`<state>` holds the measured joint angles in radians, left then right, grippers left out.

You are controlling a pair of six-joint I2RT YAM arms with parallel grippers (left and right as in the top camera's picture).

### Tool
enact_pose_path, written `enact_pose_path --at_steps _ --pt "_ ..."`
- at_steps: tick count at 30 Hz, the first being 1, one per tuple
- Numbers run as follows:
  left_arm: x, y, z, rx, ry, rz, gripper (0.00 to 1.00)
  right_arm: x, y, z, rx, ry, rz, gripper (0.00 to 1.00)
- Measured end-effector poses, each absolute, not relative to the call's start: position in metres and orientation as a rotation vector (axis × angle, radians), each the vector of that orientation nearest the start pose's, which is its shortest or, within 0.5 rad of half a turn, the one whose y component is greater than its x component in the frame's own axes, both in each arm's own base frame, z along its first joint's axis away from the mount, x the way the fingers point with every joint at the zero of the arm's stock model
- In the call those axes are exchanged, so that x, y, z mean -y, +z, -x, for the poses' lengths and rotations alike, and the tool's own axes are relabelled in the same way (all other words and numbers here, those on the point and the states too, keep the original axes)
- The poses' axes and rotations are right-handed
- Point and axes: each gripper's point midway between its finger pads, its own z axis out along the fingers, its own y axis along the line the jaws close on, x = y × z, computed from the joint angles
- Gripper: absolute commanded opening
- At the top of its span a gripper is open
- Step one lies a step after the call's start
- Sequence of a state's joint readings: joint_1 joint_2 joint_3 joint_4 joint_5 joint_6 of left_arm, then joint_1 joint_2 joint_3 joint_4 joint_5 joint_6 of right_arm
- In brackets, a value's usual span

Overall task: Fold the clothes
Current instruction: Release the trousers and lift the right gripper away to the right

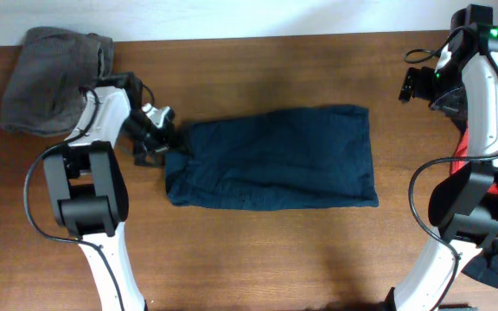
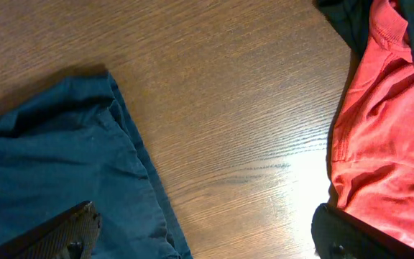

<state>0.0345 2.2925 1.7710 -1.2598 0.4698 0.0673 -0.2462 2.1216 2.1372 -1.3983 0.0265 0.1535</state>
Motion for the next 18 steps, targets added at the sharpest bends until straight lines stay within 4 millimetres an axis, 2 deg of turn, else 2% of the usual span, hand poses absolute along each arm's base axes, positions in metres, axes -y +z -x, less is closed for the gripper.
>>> enact_pose_path --at_steps 7,11,14,16,18 --pt "0.073 0.021 -0.389 -3.146 -0.889 0.012 0.99 0.114 0.161 -0.433 -2.896 -0.052 -0.590 0.99" --pt "0.082 0.022 -0.389 -3.099 -0.975 0.000 0.95 0.113 0.161 -0.432 -2.901 -0.051 -0.591 0.99" --pt "0.088 0.022 -0.388 -3.090 -0.999 -0.015 0.78 0.113 0.160 -0.431 -2.904 -0.051 -0.592 0.99" --pt "0.093 0.019 -0.388 -3.085 -0.996 -0.041 0.53 0.113 0.160 -0.430 -2.908 -0.051 -0.593 0.99" --pt "0.098 0.014 -0.387 -3.090 -0.986 -0.059 0.37 0.113 0.159 -0.430 -2.912 -0.050 -0.593 0.99"
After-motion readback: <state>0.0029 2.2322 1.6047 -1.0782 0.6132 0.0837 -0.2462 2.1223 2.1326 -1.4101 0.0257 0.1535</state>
